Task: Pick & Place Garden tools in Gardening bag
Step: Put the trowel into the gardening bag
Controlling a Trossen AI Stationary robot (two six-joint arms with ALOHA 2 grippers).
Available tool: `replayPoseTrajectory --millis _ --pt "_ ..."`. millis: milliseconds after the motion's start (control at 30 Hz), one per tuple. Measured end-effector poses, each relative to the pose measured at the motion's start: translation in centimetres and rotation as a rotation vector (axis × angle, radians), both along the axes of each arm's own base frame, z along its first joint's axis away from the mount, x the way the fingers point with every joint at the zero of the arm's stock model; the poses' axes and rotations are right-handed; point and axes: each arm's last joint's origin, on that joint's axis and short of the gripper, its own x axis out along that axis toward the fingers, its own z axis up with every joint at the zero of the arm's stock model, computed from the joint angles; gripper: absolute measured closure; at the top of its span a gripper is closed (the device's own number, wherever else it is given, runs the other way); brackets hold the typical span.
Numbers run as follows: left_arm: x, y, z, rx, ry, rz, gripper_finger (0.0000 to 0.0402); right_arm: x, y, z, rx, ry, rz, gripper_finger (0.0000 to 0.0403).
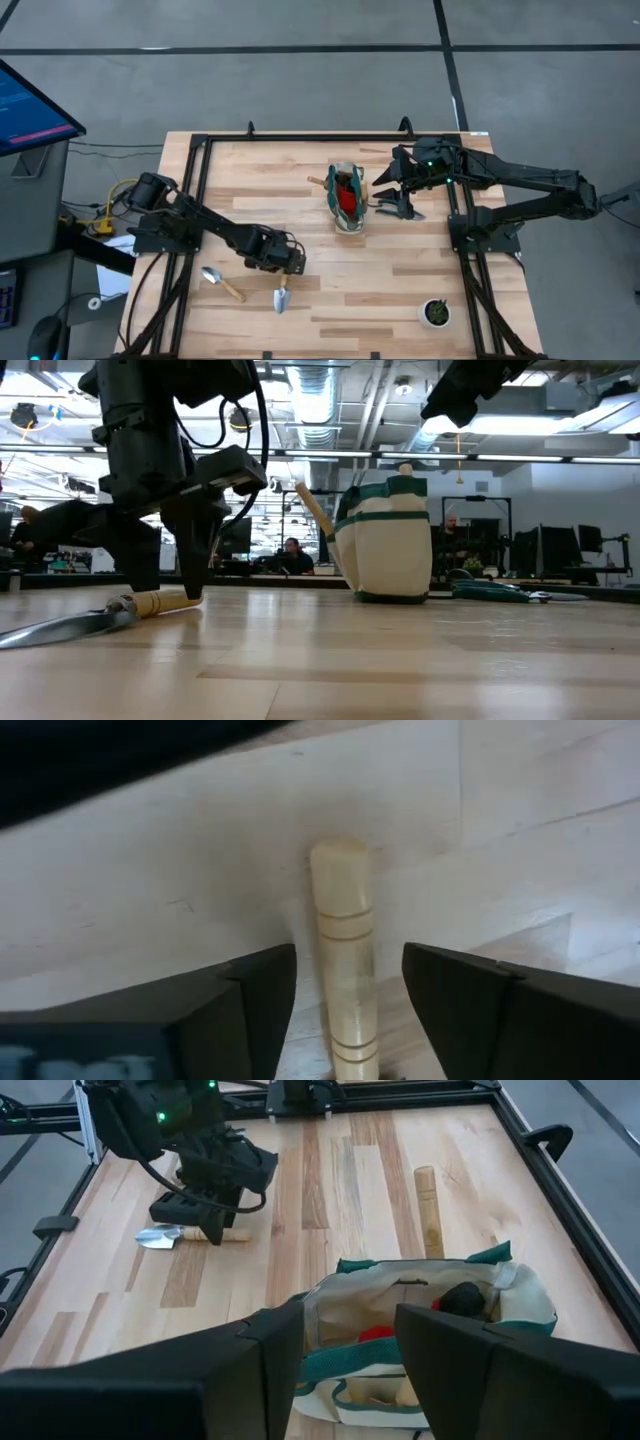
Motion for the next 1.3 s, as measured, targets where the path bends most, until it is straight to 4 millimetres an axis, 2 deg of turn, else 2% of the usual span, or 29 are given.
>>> replayPoseTrajectory --millis 100,333,700,1000,1300 --pt "0.0 0.2 -0.1 0.001 0.009 0.004 0.026 0.0 0.0 0.0 0.0 0.0 0.0 0.0255" --pt "0.3 0.1 -0.7 0.013 0.004 0.011 0.0364 0.0 0.0 -0.1 0.002 0.007 0.0 0.0265" --pt "0.0 0.6 0.3 0.06 -0.032 0.006 0.0364 0.0 0.0 0.0 0.001 0.005 0.0 0.027" --pt "-0.7 1.2 5.0 0.171 -0.215 -0.049 0.0364 0.0 0.0 0.1 -0.001 -0.006 0.0 0.0271" --pt "-2.2 3.2 11.1 0.57 -0.454 -0.14 0.0364 0.2 0.0 0.4 -0.01 -0.05 0.0 0.0271"
